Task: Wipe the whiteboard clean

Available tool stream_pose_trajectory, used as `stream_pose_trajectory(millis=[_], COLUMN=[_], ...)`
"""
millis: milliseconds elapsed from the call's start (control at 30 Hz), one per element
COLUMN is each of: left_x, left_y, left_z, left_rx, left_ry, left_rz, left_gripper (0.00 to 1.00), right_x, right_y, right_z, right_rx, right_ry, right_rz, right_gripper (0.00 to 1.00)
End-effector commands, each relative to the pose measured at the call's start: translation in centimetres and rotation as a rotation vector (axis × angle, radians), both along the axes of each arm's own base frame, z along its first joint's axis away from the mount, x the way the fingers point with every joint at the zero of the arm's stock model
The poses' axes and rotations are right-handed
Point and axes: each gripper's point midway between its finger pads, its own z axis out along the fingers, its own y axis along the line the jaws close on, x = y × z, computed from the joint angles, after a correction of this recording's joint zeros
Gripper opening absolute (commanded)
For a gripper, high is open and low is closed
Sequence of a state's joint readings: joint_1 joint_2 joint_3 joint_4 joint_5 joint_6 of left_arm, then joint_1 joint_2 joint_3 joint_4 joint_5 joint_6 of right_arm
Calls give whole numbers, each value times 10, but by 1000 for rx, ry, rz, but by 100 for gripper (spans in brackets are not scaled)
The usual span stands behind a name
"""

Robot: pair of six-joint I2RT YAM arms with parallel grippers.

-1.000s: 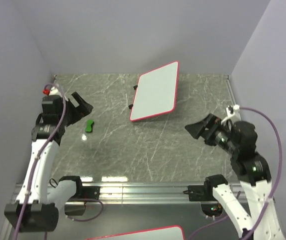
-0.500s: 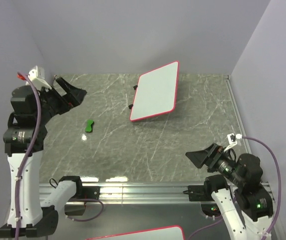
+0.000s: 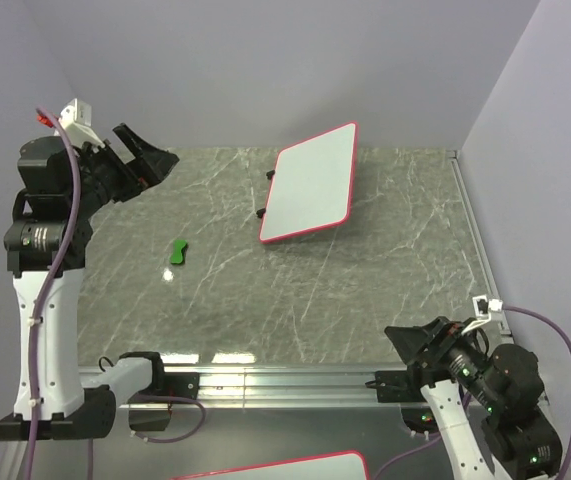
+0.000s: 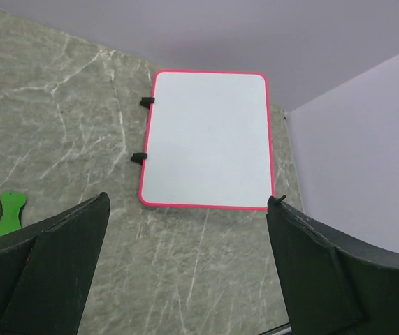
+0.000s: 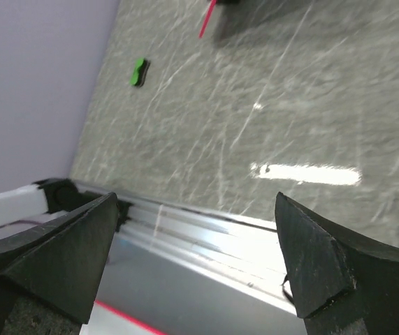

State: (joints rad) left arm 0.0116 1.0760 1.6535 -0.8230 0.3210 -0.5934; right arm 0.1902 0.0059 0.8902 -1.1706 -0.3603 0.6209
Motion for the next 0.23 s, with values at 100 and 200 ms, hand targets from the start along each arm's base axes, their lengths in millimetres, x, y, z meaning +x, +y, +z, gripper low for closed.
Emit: stream_pose_trajectory(millis=[100, 200], left_x=[15, 19], left_y=[-15, -11], left_z=[15, 13], left_rx=[-24, 3], left_ry=[-72, -56], left_rz=[-91, -77], left_gripper=[99, 100], right_x=[3, 9], right_y=[-21, -18], right_z=[8, 1], right_rx=[-82, -67], right_ry=[-135, -123], right_rz=[-87, -83], right_gripper=[100, 100])
